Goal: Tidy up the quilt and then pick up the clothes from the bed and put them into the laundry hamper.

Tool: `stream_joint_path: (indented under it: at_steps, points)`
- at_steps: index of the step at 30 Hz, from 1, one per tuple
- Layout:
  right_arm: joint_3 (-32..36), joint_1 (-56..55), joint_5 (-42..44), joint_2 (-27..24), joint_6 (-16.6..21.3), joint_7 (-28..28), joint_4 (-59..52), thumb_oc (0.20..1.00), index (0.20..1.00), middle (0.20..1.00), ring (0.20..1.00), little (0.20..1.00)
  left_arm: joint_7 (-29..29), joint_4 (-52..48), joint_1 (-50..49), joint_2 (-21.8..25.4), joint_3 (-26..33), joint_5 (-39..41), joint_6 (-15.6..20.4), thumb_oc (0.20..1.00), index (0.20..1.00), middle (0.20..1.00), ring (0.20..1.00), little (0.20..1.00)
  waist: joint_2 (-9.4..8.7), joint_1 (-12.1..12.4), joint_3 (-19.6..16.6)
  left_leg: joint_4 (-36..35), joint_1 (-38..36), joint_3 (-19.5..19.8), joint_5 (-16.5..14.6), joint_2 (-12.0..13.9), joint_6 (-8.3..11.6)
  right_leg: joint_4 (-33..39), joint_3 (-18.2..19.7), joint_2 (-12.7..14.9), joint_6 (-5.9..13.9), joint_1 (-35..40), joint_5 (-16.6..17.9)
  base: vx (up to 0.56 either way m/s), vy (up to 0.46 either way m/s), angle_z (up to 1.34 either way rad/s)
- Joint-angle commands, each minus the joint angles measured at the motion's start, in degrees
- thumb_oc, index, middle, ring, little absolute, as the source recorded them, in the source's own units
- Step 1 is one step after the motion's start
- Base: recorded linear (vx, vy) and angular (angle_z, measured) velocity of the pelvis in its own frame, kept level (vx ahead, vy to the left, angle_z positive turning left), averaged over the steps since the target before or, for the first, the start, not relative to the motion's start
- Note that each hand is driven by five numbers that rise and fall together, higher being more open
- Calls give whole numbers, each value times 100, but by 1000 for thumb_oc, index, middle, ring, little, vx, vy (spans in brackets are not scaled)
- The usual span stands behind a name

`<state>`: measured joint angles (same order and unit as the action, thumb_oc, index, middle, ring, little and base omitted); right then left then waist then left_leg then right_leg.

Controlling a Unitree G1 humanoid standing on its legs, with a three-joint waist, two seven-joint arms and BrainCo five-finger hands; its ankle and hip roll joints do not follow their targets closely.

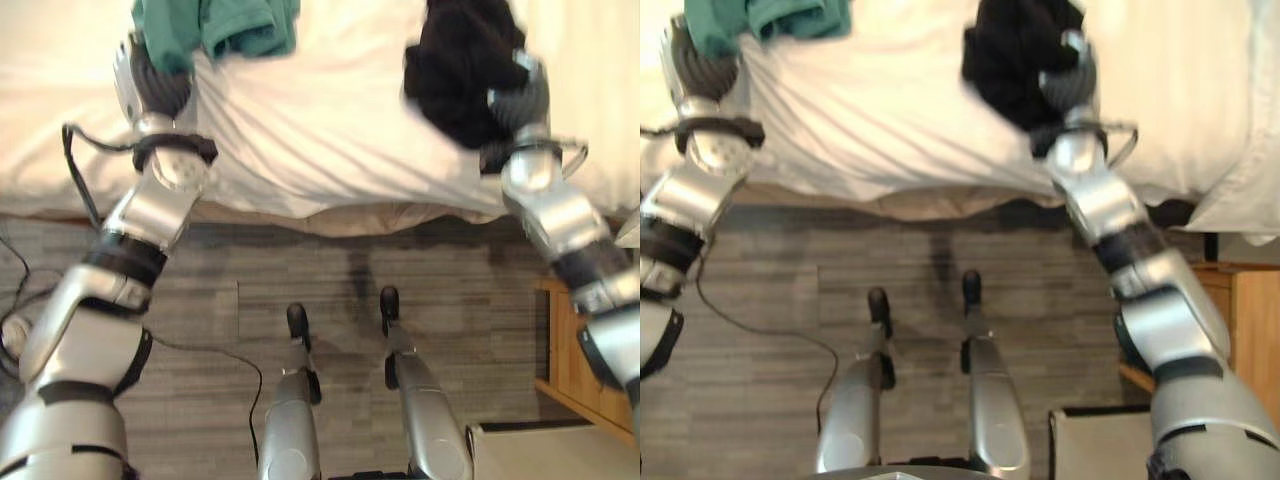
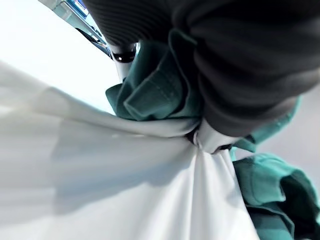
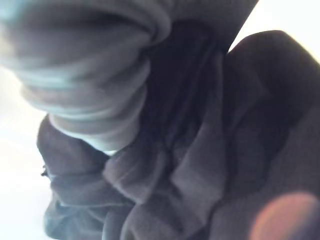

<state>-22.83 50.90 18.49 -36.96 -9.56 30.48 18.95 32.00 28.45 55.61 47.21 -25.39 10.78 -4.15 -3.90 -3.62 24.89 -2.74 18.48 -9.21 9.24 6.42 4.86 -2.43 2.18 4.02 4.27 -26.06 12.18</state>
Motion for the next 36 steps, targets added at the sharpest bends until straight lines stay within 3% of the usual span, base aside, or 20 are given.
stream_joint_path:
  at_steps: [1,2,3,6,12,16,17,20,23,27,31,33,36]
  points:
    - [459,-559,-189,-269,35,-133,-398,200,200,200,200,200,-61,-1344,349,-272,623,-417,693,200,200,200,200,200,84,-481,146,551,-118,-8,-761,211,234,71,50,80,211,498,-926,110,127,-7]
    - [838,-1355,-259,-180,134,-229,-854,200,200,200,200,200,-123,-1862,-219,-266,1046,-392,735,200,200,200,200,200,108,-519,40,475,-340,-72,-820,187,206,123,95,99,236,679,-949,51,55,-7]
    - [843,-1376,-264,-180,127,-231,-871,200,200,200,200,200,-124,-1878,-243,-270,1054,-395,731,200,200,200,200,200,108,-517,33,468,-350,-76,-818,186,205,128,98,100,237,686,-948,143,143,-14]
    - [1735,-3642,-538,242,613,-736,-1783,200,200,200,200,200,-390,-3076,-2184,-626,2196,-347,1068,200,200,200,200,200,181,-584,-339,308,-921,-180,-989,107,86,191,223,167,345,1224,-1027,132,128,-11]
    - [1957,-5052,-1076,789,823,-1339,-1888,200,200,200,200,200,-826,-3630,-4098,-1333,2516,-1034,905,200,200,200,200,200,201,-550,-839,245,-1413,-138,-1055,9,-47,198,184,281,408,1818,-1072,160,52,-1]
    - [1811,-5081,-1105,740,920,-1245,-1672,200,200,200,200,200,-756,-3106,-4315,-1210,2416,-883,1009,200,200,200,200,200,246,-530,-1012,355,-1601,-145,-1143,-42,-76,194,204,357,431,2072,-1113,165,58,5]
    - [1744,-5003,-1027,698,901,-1205,-1650,200,200,200,200,200,-743,-2825,-4241,-1139,2423,-624,1237,200,200,200,200,200,271,-535,-1068,388,-1671,-128,-1167,-69,-78,241,261,370,439,2175,-1107,88,63,6]
    - [1771,-4930,-923,755,909,-1151,-1668,200,200,200,200,200,-789,-2768,-4167,-1115,2522,-389,1423,200,200,200,200,200,303,-525,-1118,325,-1767,-126,-1152,-71,-72,353,262,375,450,2289,-1074,28,51,2]
    - [1924,-5058,-298,1002,1160,-1221,-2043,200,200,200,200,200,-953,-3151,-4309,-1370,2681,68,1772,200,200,200,200,200,299,-522,-1191,163,-1934,-100,-1122,-78,-74,461,184,389,476,2396,-1017,-27,31,2]
    - [2091,-5474,301,1349,1295,-1761,-2829,200,200,200,200,200,-1378,-3885,-4878,-2053,2627,459,2138,200,200,200,200,200,265,-536,-1240,161,-2011,-61,-1171,-107,-103,417,107,367,471,2444,-1034,-91,30,0]
    - [1931,-5963,565,1517,1346,-2144,-3345,200,200,200,200,200,-1800,-4228,-5468,-2388,2269,1202,1995,200,200,200,200,200,209,-512,-1301,209,-2052,-52,-1255,-159,-136,409,39,318,459,2502,-1048,-120,16,4]
    - [1638,-6225,755,1563,1322,-2266,-3318,200,200,200,200,200,-1965,-4079,-5855,-2514,1781,1481,2006,200,200,200,200,200,154,-498,-1309,204,-2079,-98,-1289,-167,-157,413,1,264,453,2513,-1048,-160,-30,3]
    - [1174,-6409,978,1537,1598,-2365,-2856,200,200,200,200,200,-1973,-3667,-6263,-2622,964,1551,2526,200,200,200,200,200,92,-480,-1269,185,-2104,-192,-1269,-108,-171,440,-67,160,419,2502,-1026,-180,-58,-2]
